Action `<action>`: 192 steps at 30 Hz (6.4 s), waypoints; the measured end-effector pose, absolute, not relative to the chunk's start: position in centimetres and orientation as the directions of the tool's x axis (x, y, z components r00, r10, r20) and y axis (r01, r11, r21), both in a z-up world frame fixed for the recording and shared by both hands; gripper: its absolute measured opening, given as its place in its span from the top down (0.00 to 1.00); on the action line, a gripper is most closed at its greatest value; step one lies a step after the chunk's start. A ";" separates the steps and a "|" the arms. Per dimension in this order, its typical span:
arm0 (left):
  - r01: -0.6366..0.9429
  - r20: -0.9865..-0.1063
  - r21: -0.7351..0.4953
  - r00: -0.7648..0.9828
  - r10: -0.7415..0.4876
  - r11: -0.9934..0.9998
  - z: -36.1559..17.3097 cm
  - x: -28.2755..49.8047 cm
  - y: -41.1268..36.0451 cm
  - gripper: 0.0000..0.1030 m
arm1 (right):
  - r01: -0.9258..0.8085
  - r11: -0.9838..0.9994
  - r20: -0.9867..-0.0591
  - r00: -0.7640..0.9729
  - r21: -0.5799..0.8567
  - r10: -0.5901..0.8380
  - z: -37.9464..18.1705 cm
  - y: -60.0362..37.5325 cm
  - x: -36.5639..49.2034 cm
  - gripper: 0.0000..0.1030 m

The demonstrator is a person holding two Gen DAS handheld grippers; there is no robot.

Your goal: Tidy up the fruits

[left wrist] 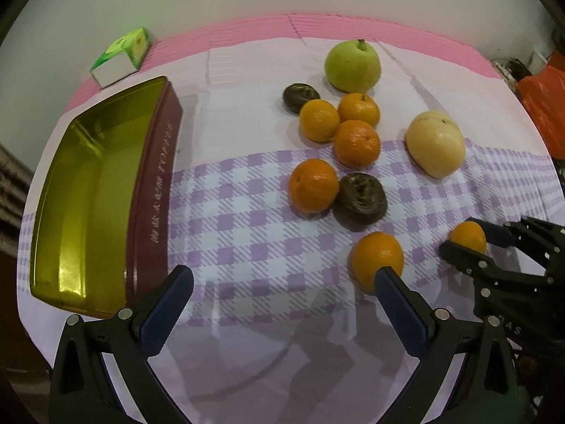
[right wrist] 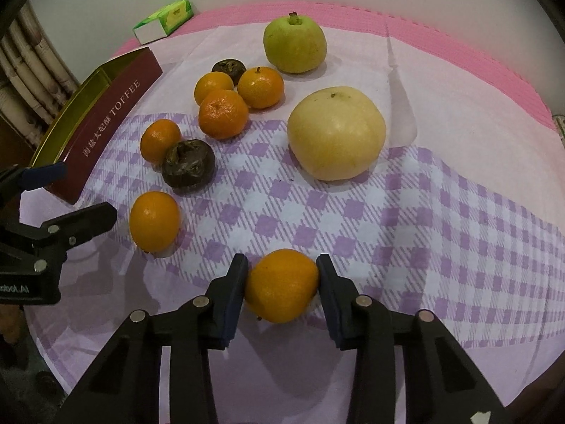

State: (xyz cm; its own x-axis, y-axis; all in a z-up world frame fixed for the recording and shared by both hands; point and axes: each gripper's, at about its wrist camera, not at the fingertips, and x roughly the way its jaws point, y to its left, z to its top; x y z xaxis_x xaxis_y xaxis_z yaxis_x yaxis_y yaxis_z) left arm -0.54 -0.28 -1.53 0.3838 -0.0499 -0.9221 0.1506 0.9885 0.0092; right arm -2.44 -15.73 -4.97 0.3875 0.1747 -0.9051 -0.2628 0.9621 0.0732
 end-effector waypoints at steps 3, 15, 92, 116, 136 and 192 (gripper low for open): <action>0.175 -0.923 -0.007 0.377 -0.073 0.984 -1.6 -0.6 -0.8 0.02 | -0.249 0.967 -0.905 0.399 0.048 0.148 -4.9 -16.0 -2.4 0.64; 0.286 -0.939 -0.070 0.304 -0.160 0.956 -2.5 0.1 -4.0 0.19 | -0.101 0.994 -0.908 0.412 0.035 0.074 -5.1 -19.0 -1.2 0.64; -0.228 -0.946 0.047 0.303 0.117 0.973 -3.3 5.9 20.9 0.63 | -0.129 0.992 -0.900 0.430 0.011 0.066 -3.5 -18.0 -0.7 0.65; -0.331 -0.855 -0.038 0.499 0.140 0.943 2.9 2.7 23.8 0.41 | -0.505 0.862 -0.831 0.461 0.042 0.311 2.2 -0.7 3.8 0.65; -0.516 -0.862 -0.030 0.447 0.239 0.856 2.2 0.5 29.1 0.39 | -0.710 0.703 -0.872 0.367 -0.038 0.323 -1.2 14.8 6.1 0.65; -0.384 -0.846 0.014 0.487 0.215 0.923 2.5 1.4 25.7 0.35 | -0.556 0.831 -0.823 0.457 0.031 0.337 2.9 1.7 3.4 0.61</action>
State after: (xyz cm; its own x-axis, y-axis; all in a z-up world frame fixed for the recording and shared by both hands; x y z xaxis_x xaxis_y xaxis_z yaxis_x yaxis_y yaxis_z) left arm 1.40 25.67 2.53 0.4875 0.2152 -0.8462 -0.3839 0.9233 0.0136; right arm 3.41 1.69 2.88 0.4575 0.3372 -0.8228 -0.5558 0.8307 0.0315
